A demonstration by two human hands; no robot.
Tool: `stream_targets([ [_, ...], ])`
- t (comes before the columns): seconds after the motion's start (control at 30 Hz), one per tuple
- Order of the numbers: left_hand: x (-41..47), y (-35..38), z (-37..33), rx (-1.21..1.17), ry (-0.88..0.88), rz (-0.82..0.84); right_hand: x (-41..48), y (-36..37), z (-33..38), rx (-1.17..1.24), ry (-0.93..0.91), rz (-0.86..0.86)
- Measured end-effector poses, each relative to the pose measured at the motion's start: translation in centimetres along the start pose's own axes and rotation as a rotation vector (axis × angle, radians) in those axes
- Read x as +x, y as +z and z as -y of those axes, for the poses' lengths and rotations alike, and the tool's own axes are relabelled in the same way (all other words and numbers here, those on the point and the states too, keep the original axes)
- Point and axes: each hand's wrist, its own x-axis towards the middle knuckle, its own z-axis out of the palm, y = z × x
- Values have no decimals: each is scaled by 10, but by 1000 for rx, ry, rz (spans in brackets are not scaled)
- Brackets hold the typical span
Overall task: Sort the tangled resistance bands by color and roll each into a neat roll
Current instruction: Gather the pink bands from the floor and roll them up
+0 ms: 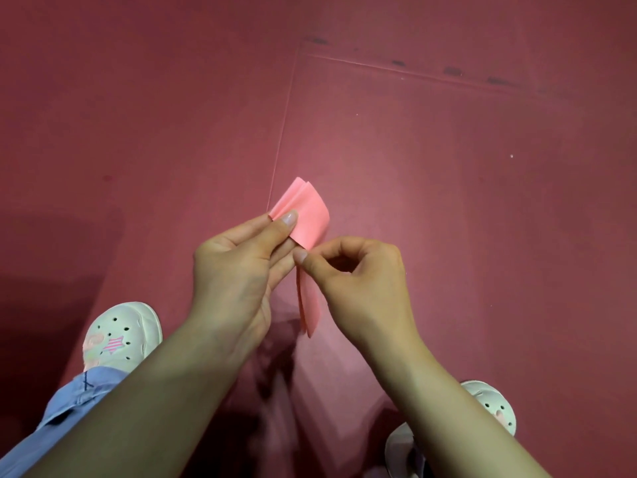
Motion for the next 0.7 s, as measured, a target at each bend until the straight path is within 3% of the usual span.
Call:
stream_targets([
  [0.27,0,-1,-1,106,119,-2,2,-7,4,93,25,159],
  [0.47,14,-8,-13,70,207,-142,-3,-17,2,-109,60,343],
  [0.57,20,-15,-22,101,283,-181,-2,-29,-1,-110,65,296],
  [0.7,21,-19,-21,210,358,-134,1,-47,-3,121,85,173],
])
